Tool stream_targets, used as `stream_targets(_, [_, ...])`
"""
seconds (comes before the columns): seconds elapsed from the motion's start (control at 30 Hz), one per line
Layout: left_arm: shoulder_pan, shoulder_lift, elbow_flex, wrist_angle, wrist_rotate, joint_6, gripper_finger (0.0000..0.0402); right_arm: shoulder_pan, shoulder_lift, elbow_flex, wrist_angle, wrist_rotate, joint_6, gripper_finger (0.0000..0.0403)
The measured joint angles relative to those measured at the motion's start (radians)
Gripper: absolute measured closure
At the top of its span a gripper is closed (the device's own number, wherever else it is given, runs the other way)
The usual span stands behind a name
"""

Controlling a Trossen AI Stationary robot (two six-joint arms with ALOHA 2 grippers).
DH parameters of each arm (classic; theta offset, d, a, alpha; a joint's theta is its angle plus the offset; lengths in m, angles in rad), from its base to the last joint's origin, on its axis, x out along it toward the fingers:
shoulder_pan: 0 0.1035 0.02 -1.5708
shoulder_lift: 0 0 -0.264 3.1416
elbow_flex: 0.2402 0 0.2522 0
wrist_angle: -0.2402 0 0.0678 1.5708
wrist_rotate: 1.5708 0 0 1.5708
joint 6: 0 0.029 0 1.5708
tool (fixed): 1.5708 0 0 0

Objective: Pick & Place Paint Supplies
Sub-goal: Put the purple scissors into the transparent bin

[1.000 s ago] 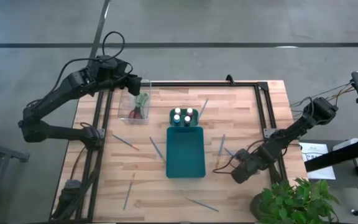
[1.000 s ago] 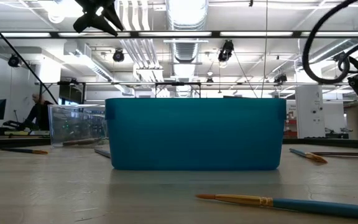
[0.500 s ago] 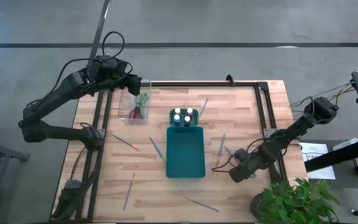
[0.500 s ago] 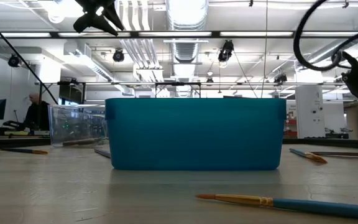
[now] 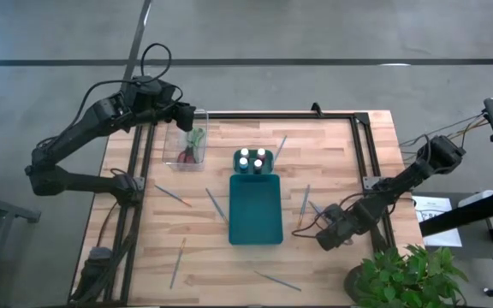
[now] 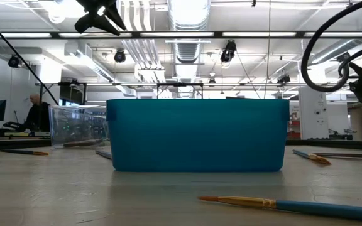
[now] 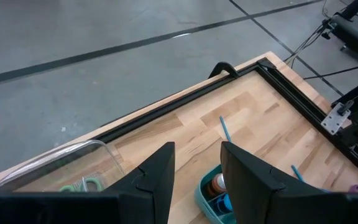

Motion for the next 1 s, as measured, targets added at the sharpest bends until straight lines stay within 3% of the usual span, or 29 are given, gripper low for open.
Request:
stream_targets(0.47, [-0.001,0.0,0.0,-0.001,0.001,0.001,0.0263,0.001,-0.015,-0.007,-0.031,0.004,-0.005,0.0384])
stream_targets(1.0, [-0.002,-0.001,0.0,-0.002,0.035,0.016,0.0263,0.012,-0.227,0.03,-0.022,0.158,0.054,0.0391])
